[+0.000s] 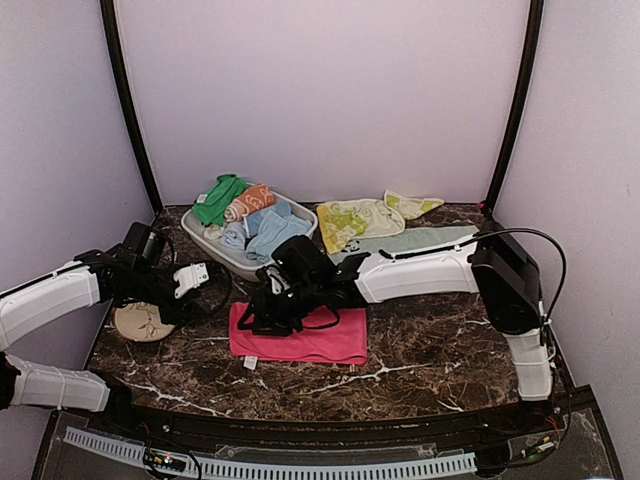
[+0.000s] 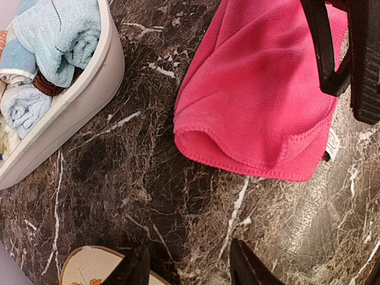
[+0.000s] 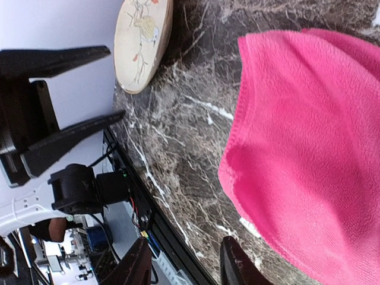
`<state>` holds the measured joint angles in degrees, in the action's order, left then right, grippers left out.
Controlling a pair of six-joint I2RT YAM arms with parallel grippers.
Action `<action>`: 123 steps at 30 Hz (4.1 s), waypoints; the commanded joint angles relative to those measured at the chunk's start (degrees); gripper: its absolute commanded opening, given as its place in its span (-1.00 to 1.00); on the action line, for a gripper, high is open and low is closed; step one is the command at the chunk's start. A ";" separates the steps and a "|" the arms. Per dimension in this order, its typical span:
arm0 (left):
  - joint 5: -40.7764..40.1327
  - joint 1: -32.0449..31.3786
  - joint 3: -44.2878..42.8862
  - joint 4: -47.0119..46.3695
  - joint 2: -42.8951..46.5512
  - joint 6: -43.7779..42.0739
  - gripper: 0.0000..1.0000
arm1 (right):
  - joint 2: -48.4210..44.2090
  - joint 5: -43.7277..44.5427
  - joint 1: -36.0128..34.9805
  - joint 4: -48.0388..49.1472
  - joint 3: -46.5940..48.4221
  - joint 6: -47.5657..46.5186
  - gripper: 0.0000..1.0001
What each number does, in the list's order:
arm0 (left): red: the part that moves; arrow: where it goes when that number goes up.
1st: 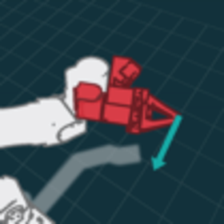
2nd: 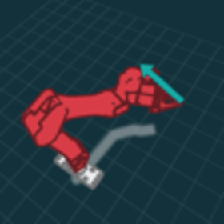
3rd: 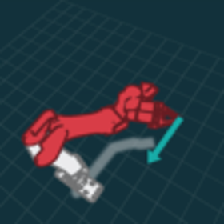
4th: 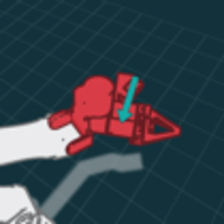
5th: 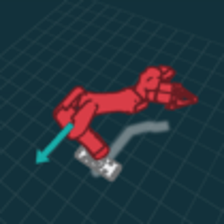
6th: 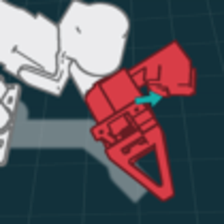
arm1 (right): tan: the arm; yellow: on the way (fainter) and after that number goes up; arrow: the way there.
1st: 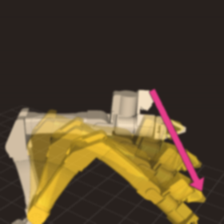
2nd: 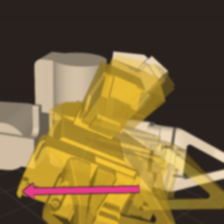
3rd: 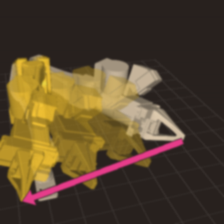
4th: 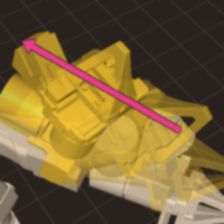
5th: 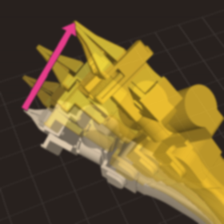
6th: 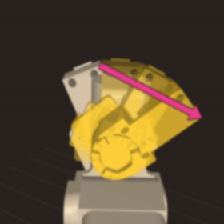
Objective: Roll the towels
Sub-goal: Adjust the towel at the center of the board, then move the towel to the center of the board, then rotate the towel at the center of the board.
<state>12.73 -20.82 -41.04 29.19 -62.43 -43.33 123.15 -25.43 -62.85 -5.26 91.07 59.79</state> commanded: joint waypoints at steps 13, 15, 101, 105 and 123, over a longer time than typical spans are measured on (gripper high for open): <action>7.46 -5.36 -3.53 0.32 -4.55 3.93 -0.01 | -13.10 24.54 14.17 -28.19 -7.27 -20.62 -0.10; 8.23 -7.59 -3.75 -0.86 -6.12 5.99 -0.01 | -12.82 28.48 15.79 -30.24 -8.47 -23.10 -0.10; 3.79 -23.36 -13.09 -9.87 -25.73 6.66 -0.04 | -24.23 26.04 16.73 -19.83 -31.13 -19.79 -0.68; 1.12 -25.36 -12.93 -12.13 -29.96 5.48 -0.09 | -22.24 25.42 16.51 -17.30 -35.70 -19.74 -0.81; 0.80 -15.73 -5.72 -7.54 -21.27 -1.39 -0.04 | -30.07 20.91 6.68 -15.46 -46.36 -13.04 -0.87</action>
<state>9.06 -36.34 -45.36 16.95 -89.03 -43.57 92.16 0.23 -51.16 -12.60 44.60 44.58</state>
